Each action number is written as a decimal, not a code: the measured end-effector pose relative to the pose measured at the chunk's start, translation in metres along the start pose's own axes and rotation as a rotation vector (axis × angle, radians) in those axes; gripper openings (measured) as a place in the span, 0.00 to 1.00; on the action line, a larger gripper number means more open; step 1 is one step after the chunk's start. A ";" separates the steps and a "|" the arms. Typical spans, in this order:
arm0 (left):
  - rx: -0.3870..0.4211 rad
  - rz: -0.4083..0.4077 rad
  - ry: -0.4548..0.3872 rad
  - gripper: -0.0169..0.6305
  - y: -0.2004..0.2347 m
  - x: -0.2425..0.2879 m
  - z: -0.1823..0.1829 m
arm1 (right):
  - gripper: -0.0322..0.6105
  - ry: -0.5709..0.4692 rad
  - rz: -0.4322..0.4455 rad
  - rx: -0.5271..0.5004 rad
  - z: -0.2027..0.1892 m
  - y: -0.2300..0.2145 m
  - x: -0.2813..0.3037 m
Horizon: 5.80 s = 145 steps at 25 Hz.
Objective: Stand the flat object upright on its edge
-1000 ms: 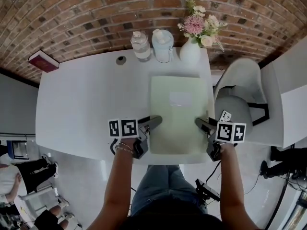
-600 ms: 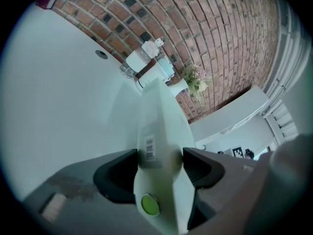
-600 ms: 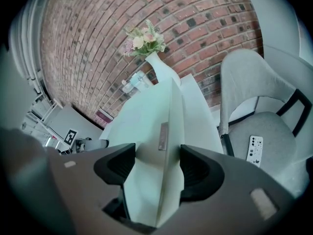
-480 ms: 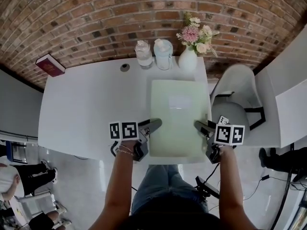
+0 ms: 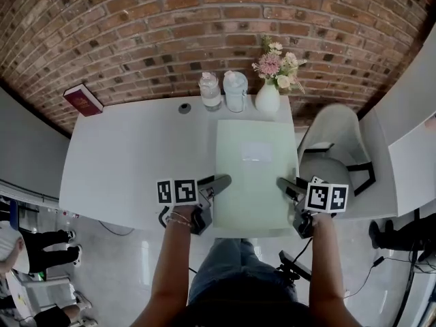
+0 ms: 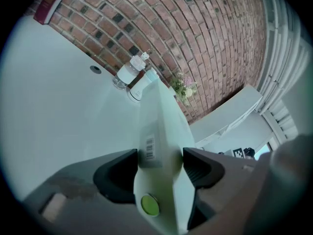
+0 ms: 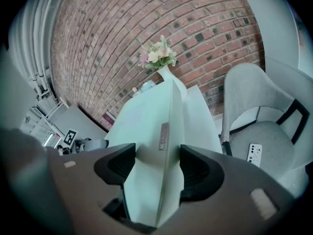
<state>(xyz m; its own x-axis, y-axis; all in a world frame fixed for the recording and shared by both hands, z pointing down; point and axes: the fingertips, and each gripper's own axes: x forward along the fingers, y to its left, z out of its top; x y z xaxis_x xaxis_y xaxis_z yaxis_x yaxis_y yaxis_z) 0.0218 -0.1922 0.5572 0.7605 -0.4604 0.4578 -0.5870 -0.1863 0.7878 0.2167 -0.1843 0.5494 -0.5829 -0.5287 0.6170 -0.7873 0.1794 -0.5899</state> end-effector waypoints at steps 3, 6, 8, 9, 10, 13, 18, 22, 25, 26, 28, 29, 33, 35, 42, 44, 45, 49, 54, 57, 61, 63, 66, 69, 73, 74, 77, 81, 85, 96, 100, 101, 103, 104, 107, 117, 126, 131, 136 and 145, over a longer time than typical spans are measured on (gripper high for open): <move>0.013 -0.002 -0.013 0.49 -0.007 -0.007 0.005 | 0.49 -0.022 0.005 -0.017 0.006 0.008 -0.005; 0.027 -0.008 -0.024 0.49 -0.015 -0.011 0.010 | 0.49 -0.040 0.008 -0.031 0.012 0.014 -0.010; 0.047 -0.009 -0.037 0.49 -0.020 -0.014 0.015 | 0.49 -0.050 0.012 -0.039 0.017 0.018 -0.014; 0.058 -0.009 -0.045 0.49 -0.023 -0.016 0.018 | 0.49 -0.056 0.014 -0.044 0.019 0.020 -0.015; 0.068 -0.010 -0.052 0.49 -0.026 -0.017 0.021 | 0.49 -0.062 0.015 -0.048 0.022 0.022 -0.017; 0.092 -0.019 -0.074 0.49 -0.035 -0.019 0.029 | 0.49 -0.099 0.024 -0.071 0.031 0.027 -0.022; 0.150 -0.048 -0.114 0.49 -0.050 -0.024 0.043 | 0.49 -0.174 0.037 -0.141 0.050 0.038 -0.032; 0.202 -0.061 -0.142 0.49 -0.060 -0.029 0.054 | 0.49 -0.227 0.046 -0.197 0.063 0.048 -0.039; 0.238 -0.071 -0.168 0.49 -0.068 -0.032 0.061 | 0.49 -0.270 0.051 -0.241 0.073 0.055 -0.044; 0.252 -0.074 -0.182 0.49 -0.071 -0.034 0.064 | 0.49 -0.285 0.052 -0.253 0.076 0.058 -0.047; 0.286 -0.084 -0.215 0.49 -0.080 -0.038 0.070 | 0.49 -0.316 0.055 -0.281 0.083 0.064 -0.052; 0.306 -0.091 -0.231 0.49 -0.084 -0.041 0.073 | 0.49 -0.334 0.056 -0.298 0.086 0.067 -0.055; 0.378 -0.109 -0.284 0.49 -0.096 -0.049 0.080 | 0.49 -0.411 0.062 -0.384 0.095 0.081 -0.065; 0.399 -0.109 -0.300 0.49 -0.098 -0.052 0.082 | 0.49 -0.434 0.063 -0.416 0.099 0.087 -0.068; 0.490 -0.108 -0.371 0.50 -0.112 -0.062 0.091 | 0.49 -0.498 0.063 -0.472 0.107 0.099 -0.076; 0.527 -0.112 -0.396 0.50 -0.117 -0.066 0.094 | 0.50 -0.527 0.063 -0.495 0.110 0.103 -0.079; 0.547 -0.114 -0.407 0.50 -0.120 -0.068 0.095 | 0.50 -0.541 0.062 -0.507 0.111 0.105 -0.081; 0.624 -0.121 -0.449 0.50 -0.127 -0.073 0.099 | 0.50 -0.590 0.051 -0.558 0.113 0.113 -0.085; 0.717 -0.124 -0.493 0.51 -0.137 -0.080 0.102 | 0.51 -0.654 0.035 -0.636 0.117 0.122 -0.093; 0.779 -0.112 -0.507 0.51 -0.143 -0.082 0.102 | 0.51 -0.673 0.020 -0.677 0.118 0.126 -0.096; 0.846 -0.102 -0.526 0.51 -0.150 -0.084 0.104 | 0.52 -0.710 -0.004 -0.715 0.121 0.130 -0.101; 0.877 -0.097 -0.531 0.51 -0.153 -0.085 0.106 | 0.52 -0.729 -0.018 -0.732 0.123 0.132 -0.103; 0.927 -0.089 -0.534 0.51 -0.156 -0.085 0.108 | 0.52 -0.754 -0.040 -0.764 0.123 0.135 -0.105; 0.952 -0.080 -0.529 0.51 -0.157 -0.083 0.109 | 0.52 -0.761 -0.060 -0.784 0.125 0.134 -0.106; 0.974 -0.055 -0.510 0.51 -0.152 -0.077 0.114 | 0.52 -0.751 -0.087 -0.793 0.129 0.130 -0.099; 0.983 -0.047 -0.501 0.51 -0.150 -0.075 0.115 | 0.52 -0.747 -0.095 -0.795 0.130 0.129 -0.096; 1.007 -0.025 -0.475 0.51 -0.143 -0.069 0.119 | 0.52 -0.735 -0.118 -0.794 0.131 0.125 -0.088; 1.010 -0.017 -0.454 0.51 -0.131 -0.061 0.128 | 0.52 -0.720 -0.132 -0.770 0.135 0.120 -0.073; 0.991 -0.014 -0.428 0.51 -0.117 -0.051 0.138 | 0.52 -0.701 -0.141 -0.750 0.142 0.115 -0.056; 0.978 0.027 -0.339 0.51 -0.066 -0.013 0.170 | 0.52 -0.618 -0.190 -0.716 0.162 0.090 0.004; 0.968 0.031 -0.304 0.51 -0.050 -0.002 0.178 | 0.52 -0.594 -0.195 -0.700 0.166 0.082 0.021; 0.964 0.033 -0.295 0.51 -0.046 0.001 0.180 | 0.52 -0.588 -0.197 -0.697 0.167 0.080 0.025; 0.960 0.041 -0.278 0.51 -0.037 0.007 0.182 | 0.52 -0.577 -0.202 -0.692 0.168 0.076 0.034; 0.959 0.047 -0.270 0.51 -0.033 0.009 0.183 | 0.52 -0.571 -0.205 -0.689 0.168 0.074 0.038; 0.955 0.061 -0.246 0.51 -0.020 0.018 0.186 | 0.52 -0.549 -0.212 -0.682 0.169 0.067 0.050; 0.933 0.105 -0.158 0.51 0.018 0.044 0.188 | 0.53 -0.482 -0.218 -0.635 0.167 0.044 0.088; 0.930 0.142 -0.094 0.52 0.039 0.058 0.187 | 0.53 -0.436 -0.209 -0.566 0.160 0.026 0.111; 0.932 0.142 -0.067 0.52 0.040 0.062 0.188 | 0.53 -0.428 -0.195 -0.510 0.156 0.018 0.116; 0.929 0.142 -0.067 0.52 0.040 0.064 0.190 | 0.55 -0.424 -0.190 -0.514 0.159 0.015 0.120; 0.932 0.133 -0.047 0.53 0.039 0.065 0.190 | 0.57 -0.383 -0.195 -0.547 0.161 0.013 0.122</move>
<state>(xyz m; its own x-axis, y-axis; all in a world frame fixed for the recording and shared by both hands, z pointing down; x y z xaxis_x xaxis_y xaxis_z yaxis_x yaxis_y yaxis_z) -0.0045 -0.3944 0.5398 0.6713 -0.5585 0.4872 -0.6689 -0.7397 0.0738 0.1684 -0.3801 0.5331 -0.3879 -0.8310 0.3988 -0.9172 0.3908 -0.0777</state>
